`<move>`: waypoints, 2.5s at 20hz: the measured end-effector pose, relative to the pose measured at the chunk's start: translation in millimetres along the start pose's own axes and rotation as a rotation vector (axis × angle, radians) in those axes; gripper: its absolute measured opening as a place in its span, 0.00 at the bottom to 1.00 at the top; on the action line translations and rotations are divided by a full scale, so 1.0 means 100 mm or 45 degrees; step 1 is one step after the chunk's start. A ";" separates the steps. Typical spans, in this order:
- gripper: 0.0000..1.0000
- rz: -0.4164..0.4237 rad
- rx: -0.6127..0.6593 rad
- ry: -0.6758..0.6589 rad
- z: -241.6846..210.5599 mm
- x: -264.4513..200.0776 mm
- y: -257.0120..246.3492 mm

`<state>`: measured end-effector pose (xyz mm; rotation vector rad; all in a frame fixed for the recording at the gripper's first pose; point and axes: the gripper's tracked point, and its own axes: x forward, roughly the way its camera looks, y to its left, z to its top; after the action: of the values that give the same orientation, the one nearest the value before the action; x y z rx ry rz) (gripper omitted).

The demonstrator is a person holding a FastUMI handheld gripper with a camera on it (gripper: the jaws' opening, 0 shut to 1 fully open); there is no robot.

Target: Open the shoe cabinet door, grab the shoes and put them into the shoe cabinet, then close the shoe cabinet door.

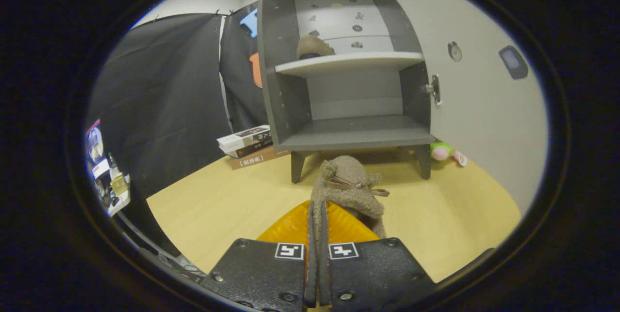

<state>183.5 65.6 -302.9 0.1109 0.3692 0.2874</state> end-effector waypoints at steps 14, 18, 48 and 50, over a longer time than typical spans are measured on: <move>0.06 -0.038 -0.177 -0.299 2.65 -0.75 0.36; 0.06 -0.071 -0.227 -0.329 3.23 -0.79 0.46; 0.07 -0.485 -0.321 0.091 3.50 2.36 -1.04; 0.08 -0.458 -0.309 0.111 3.47 2.39 -1.00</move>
<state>550.8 22.5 -78.5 -0.2058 0.4301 -0.0202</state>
